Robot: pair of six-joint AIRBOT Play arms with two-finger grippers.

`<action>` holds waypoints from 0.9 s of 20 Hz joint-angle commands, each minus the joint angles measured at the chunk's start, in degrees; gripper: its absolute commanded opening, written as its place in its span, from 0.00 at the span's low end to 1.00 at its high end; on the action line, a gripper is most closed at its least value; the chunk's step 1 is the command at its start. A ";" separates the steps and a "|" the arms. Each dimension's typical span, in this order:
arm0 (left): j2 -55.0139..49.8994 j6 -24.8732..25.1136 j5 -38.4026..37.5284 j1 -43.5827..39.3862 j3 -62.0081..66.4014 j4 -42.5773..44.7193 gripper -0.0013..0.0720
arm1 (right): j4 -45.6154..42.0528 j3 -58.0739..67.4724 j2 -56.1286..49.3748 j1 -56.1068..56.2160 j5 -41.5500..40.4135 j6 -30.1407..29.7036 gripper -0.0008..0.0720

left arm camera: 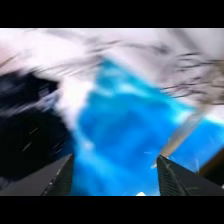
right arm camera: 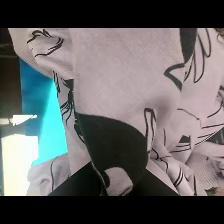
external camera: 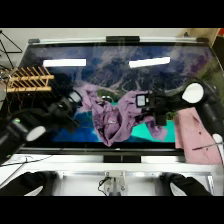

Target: Fold the shirts.

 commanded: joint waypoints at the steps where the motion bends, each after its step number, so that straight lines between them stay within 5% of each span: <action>1: 4.48 -9.49 -4.33 7.17 0.94 0.11 0.85 | 2.73 0.04 3.54 0.02 0.28 6.84 0.13; 3: 5.97 -22.12 -7.74 11.08 0.85 -3.72 0.85 | 5.01 0.04 5.88 0.02 0.33 13.00 0.13; 4: 5.92 -27.52 -8.85 12.15 0.48 -7.63 0.78 | 5.40 0.04 6.80 0.04 0.31 15.52 0.13; 5: 5.88 -29.42 -8.13 12.31 -0.55 -12.28 0.60 | 5.27 0.04 7.61 0.02 0.31 18.29 0.13; 10: 4.72 -29.40 12.59 7.28 -10.91 -39.74 0.66 | 4.94 0.02 8.17 1.95 0.57 23.28 0.13; 11: 3.61 -29.40 16.70 6.01 -12.04 -42.21 0.75 | 4.72 0.02 8.17 3.08 0.55 23.28 0.13; 18: -4.24 -28.92 25.38 4.33 -12.13 -46.58 0.75 | 2.23 0.02 8.17 5.51 0.28 25.24 0.13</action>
